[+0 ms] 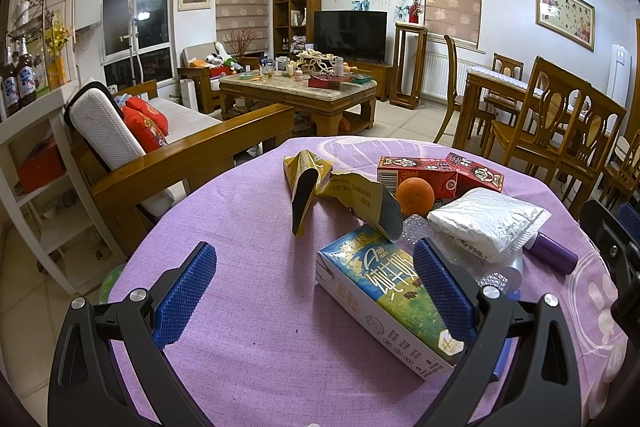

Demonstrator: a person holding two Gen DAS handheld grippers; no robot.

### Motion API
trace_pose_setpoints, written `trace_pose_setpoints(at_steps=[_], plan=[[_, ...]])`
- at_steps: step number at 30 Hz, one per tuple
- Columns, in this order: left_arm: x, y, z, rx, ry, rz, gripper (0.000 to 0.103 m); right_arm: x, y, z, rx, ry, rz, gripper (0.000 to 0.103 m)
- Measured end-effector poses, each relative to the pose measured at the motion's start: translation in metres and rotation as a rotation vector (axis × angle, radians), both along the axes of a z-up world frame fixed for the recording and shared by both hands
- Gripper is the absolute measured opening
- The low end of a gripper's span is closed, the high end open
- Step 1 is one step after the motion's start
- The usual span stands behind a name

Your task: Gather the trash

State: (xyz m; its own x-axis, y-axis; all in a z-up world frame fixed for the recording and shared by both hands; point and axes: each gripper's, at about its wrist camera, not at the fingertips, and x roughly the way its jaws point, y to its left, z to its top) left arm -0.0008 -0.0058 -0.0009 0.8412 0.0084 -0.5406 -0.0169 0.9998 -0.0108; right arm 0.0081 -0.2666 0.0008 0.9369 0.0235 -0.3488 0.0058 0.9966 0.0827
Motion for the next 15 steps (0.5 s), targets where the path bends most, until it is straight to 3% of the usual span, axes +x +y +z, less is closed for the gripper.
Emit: trace_pose_setpoints(at_steps=[15], plan=[[0.0004,0.0012,-0.0023,0.000,0.003,0.002,0.098,0.0004,-0.0009,-0.0001,0.003,0.002,0.001,0.099]])
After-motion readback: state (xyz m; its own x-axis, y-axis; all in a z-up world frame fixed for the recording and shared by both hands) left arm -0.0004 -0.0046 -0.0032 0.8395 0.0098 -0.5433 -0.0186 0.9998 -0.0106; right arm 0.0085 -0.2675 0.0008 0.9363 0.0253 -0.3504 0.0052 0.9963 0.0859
